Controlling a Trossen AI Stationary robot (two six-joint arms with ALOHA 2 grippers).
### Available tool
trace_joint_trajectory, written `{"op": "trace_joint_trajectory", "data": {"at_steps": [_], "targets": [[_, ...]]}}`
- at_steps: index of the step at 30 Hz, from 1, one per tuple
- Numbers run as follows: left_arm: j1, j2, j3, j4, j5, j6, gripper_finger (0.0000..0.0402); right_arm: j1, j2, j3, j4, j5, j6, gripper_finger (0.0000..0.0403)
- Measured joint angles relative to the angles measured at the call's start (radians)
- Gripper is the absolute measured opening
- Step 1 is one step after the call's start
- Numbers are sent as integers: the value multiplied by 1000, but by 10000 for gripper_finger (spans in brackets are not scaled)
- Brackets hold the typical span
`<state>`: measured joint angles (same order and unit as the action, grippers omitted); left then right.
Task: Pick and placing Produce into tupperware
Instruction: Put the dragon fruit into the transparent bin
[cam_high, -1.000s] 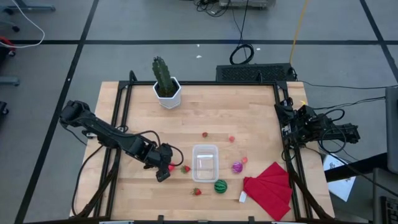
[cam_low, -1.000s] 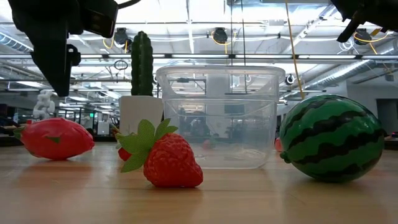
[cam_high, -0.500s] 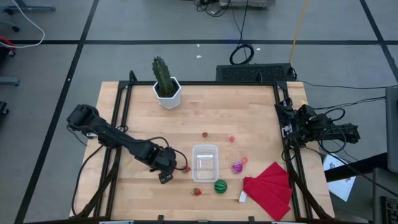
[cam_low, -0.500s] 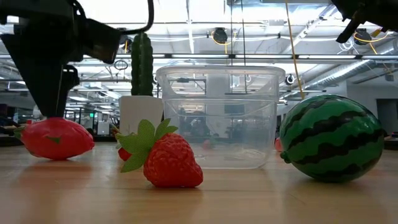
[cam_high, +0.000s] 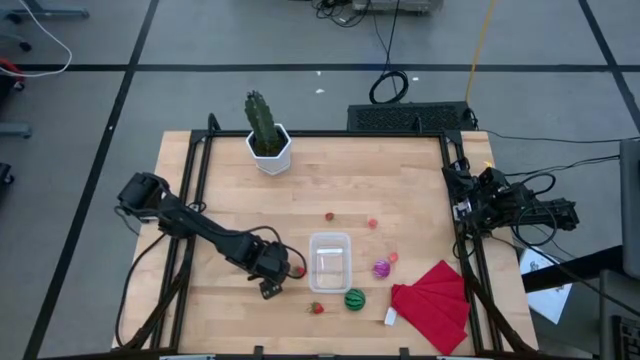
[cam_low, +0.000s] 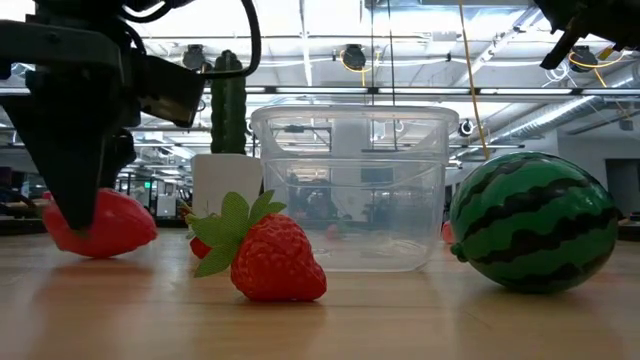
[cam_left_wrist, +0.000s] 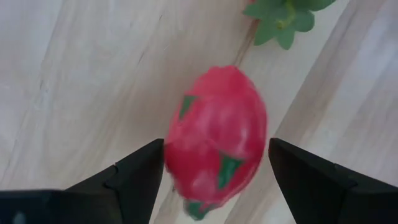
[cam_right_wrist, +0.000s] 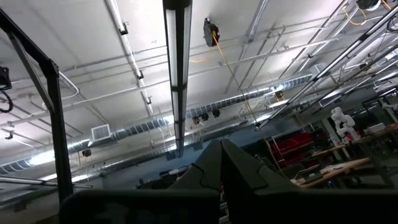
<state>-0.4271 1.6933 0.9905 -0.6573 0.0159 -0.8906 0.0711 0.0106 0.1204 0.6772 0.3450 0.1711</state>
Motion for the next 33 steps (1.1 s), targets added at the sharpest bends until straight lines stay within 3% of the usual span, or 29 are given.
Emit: {"op": "trace_joint_trajectory", "data": {"at_steps": [12,28,33], "targets": [[0,65,3,37,-21,10,292,0,0,0,0,0,0,0],[33,58,3,62,-1,10,291,0,0,0,-6,0,0,0],[35,58,3,70,-2,6,259,0,0,0,-9,0,0,0]]}}
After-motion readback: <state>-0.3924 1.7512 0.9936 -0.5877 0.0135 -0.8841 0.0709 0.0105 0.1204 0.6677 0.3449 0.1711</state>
